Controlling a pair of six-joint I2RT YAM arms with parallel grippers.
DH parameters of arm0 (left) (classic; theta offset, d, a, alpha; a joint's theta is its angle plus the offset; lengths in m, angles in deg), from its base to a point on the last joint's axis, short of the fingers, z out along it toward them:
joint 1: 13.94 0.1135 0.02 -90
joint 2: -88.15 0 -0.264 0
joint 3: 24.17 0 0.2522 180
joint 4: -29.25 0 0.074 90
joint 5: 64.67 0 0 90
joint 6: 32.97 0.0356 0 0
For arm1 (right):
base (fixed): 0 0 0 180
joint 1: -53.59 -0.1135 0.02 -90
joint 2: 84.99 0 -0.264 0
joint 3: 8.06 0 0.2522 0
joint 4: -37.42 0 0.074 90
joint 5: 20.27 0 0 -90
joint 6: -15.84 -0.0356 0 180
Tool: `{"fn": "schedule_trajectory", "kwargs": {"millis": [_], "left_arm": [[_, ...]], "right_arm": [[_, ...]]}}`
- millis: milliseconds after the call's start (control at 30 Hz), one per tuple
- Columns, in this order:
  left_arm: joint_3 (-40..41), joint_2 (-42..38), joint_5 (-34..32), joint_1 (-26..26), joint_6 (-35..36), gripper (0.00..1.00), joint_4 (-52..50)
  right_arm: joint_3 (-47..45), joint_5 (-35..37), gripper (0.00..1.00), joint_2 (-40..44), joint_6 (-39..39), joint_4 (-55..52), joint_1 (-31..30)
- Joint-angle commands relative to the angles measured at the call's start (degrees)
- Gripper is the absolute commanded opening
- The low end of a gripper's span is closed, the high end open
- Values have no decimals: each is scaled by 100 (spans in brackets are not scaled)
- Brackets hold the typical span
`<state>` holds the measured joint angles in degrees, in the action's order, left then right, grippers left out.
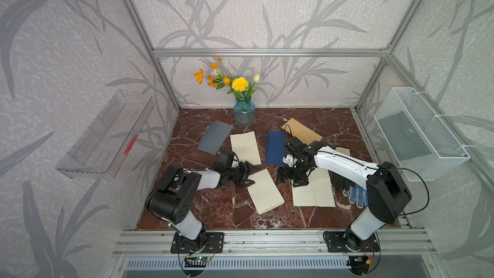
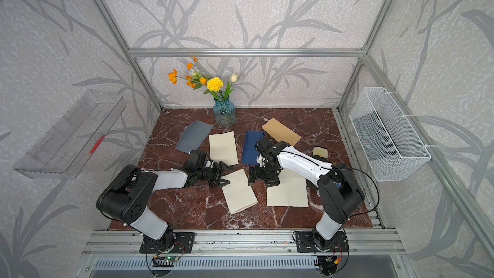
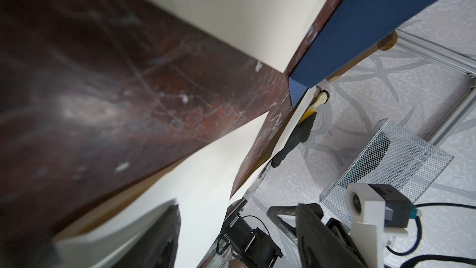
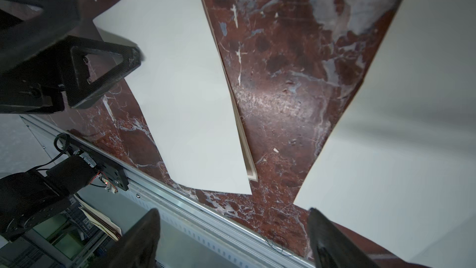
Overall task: Fold the letter paper in half and place it into the envelope
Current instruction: Fold the letter paper at the center of the board, then pick up the letter paper from the center of the board.
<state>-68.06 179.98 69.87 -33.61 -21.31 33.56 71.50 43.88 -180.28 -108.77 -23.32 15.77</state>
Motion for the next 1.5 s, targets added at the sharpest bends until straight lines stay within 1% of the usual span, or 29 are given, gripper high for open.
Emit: {"fn": "schedule_trajectory", "kwargs": {"millis": [0, 33, 167, 200, 233, 300, 400, 533, 633, 700, 733, 800, 833, 867, 900, 933, 1000, 1133, 1200, 1300, 1467], "left_arm": [[455, -27, -1197, 32, -609, 71, -38], [523, -75, -1324, 28, -690, 71, 83], [594, -331, -1642, 19, -619, 70, 224], [589, -411, -1700, 19, -559, 70, 152], [607, -492, -1780, 24, -501, 70, 127], [656, -569, -1829, 24, -477, 70, 158], [659, -526, -1753, 23, -449, 70, 288], [531, -407, -1534, 15, -291, 70, 373], [517, -369, -1480, 8, -263, 71, 397], [589, -342, -1532, 13, -398, 71, 413], [638, -333, -1580, 11, -543, 71, 396], [786, -340, -1770, -15, -937, 70, 432], [889, -363, -1925, -49, -1197, 70, 515], [979, -389, -2071, -84, -1479, 70, 666], [1032, -408, -2168, -112, -1643, 70, 752], [1044, -443, -2268, -155, -1776, 70, 772], [989, -527, -2371, -208, -1915, 70, 664], [1111, -820, -2700, -349, -2379, 70, 560], [1208, -946, -2822, -384, -2537, 69, 563], [1402, -1187, -3059, -497, -2856, 69, 566], [1566, -1580, -3312, -625, -3137, 69, 349]], "right_arm": [[-105, -333, 80, -95, -143, 482, -23], [-121, -400, 73, -121, -140, 589, -25], [-16, -677, 35, -218, -101, 925, -69], [19, -712, 29, -218, -83, 957, -94], [65, -756, 24, -407, -72, 1001, -130], [98, -836, 15, -572, -64, 1074, -186], [88, -961, 6, -868, -72, 1286, -242], [149, -1040, 2, -1280, 19, 1414, -269], [127, -1089, 1, -1372, 51, 1424, -287], [39, -1113, 5, -1281, 15, 1417, -296], [2, -1124, 12, -1193, -38, 1393, -296], [-82, -1099, 41, -981, -149, 1265, -296], [-129, -1118, 53, -872, -345, 1226, -287], [-200, -1191, 63, -780, -498, 1265, -287], [-271, -1281, 70, -715, -635, 1349, -287], [-360, -1367, 73, -654, -811, 1448, -287], [-533, -1481, 76, -552, -1148, 1684, -289], [-999, -1638, 77, -337, -1926, 2400, -320], [-1134, -1625, 78, -291, -2144, 2561, -356], [-1440, -1651, 78, -286, -2576, 3104, -399], [-1797, -1591, 78, -400, -3061, 3915, -525]]}}
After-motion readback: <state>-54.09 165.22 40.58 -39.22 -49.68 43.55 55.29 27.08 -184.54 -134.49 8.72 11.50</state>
